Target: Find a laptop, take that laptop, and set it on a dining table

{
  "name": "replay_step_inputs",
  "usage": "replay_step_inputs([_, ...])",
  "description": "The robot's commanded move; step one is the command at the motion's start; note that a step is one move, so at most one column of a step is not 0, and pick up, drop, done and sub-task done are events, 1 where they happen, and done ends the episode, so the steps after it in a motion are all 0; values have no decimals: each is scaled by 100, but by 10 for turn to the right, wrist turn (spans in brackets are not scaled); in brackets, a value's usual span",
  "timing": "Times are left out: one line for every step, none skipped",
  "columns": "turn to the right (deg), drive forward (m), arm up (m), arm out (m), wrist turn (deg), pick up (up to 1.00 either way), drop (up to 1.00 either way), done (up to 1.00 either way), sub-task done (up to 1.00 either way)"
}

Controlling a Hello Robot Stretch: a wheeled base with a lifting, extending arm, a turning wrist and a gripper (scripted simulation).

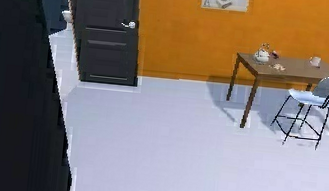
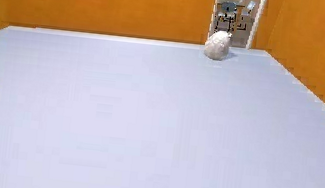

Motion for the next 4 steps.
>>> replay_step_inputs([0,100,0,0,0,0,0,0,0])
replay_step_inputs([-60,0,0,0,0,0,0,0,0])
replay_step_inputs([0,15,0,0,0,0,0,0,0])
replay_step_inputs([-240,0,0,0,0,0,0,0,0])
